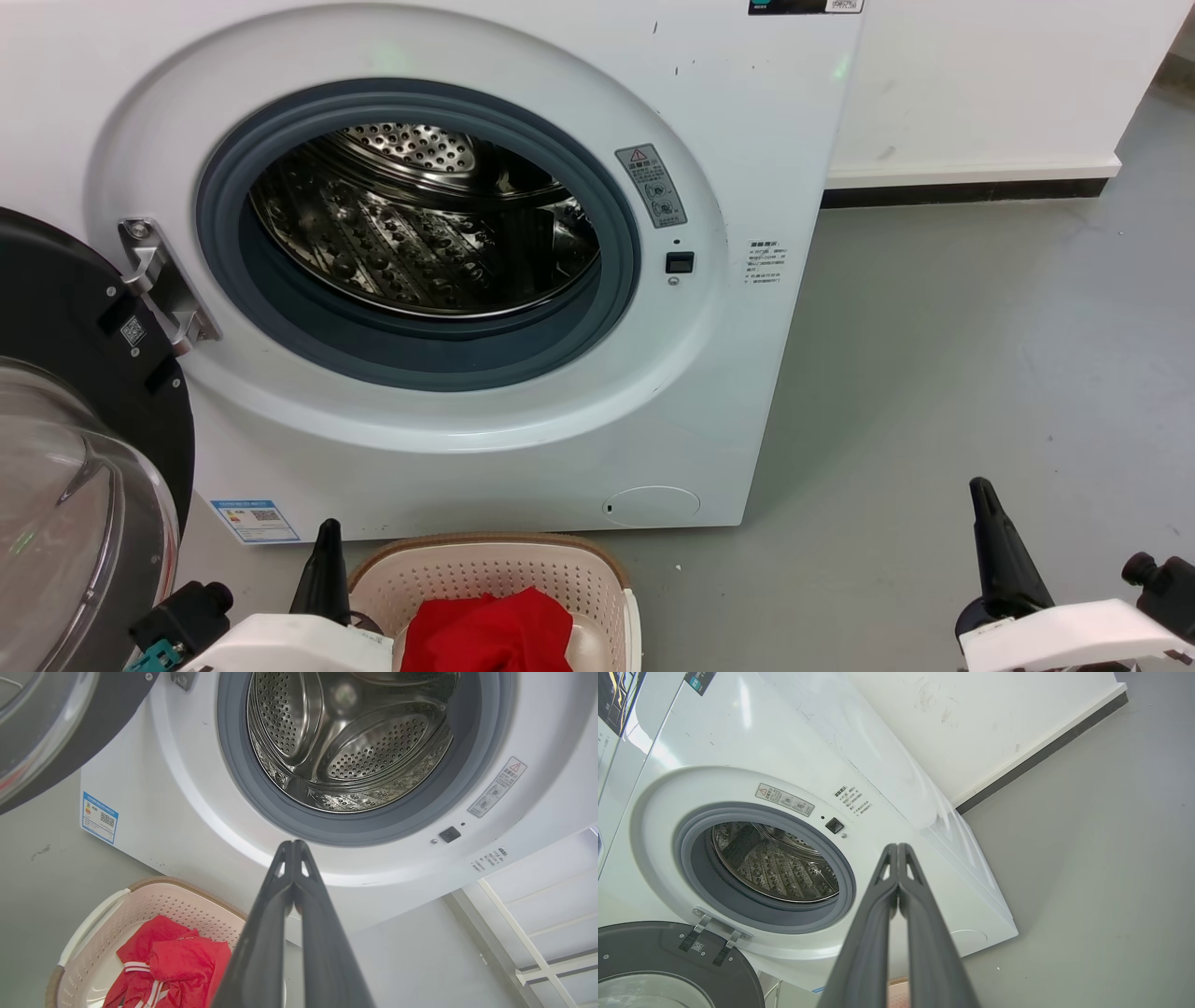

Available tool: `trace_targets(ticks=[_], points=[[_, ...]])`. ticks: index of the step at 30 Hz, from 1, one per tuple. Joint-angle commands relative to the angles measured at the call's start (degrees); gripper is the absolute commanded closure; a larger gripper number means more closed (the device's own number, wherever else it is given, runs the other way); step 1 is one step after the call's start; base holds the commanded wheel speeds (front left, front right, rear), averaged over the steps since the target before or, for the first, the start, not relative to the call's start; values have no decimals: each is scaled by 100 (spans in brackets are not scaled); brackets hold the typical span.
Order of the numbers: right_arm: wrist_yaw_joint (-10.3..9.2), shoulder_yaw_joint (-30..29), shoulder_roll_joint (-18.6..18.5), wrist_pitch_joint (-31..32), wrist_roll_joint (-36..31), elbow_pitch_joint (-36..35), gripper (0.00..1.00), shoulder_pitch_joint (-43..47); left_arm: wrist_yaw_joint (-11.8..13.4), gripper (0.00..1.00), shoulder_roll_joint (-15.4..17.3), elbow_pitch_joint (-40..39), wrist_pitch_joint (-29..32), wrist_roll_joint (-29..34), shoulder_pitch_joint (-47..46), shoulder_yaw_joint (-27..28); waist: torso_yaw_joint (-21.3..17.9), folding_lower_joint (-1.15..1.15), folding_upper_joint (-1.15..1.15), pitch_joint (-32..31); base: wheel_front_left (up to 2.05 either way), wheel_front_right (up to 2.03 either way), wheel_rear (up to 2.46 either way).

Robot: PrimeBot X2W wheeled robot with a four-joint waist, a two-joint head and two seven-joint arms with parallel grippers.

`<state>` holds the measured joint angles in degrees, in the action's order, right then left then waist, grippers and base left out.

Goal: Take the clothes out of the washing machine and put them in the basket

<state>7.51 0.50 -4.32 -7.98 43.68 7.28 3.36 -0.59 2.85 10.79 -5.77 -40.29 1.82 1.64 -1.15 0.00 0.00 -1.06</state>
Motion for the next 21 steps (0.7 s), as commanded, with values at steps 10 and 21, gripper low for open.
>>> trace_targets(ticks=[10, 21], points=[[-1, -65, -64, 195, 908, 58, 100, -321, -144, 100, 4, 5, 205, -904, -247, 97, 13, 0, 0, 14, 0, 0, 0], [-1, -123, -72, 376, 1699, 166, 100, -439, -249, 100, 4, 64, 399, -1704, -363, 173, 27, 0, 0, 29, 0, 0, 0]])
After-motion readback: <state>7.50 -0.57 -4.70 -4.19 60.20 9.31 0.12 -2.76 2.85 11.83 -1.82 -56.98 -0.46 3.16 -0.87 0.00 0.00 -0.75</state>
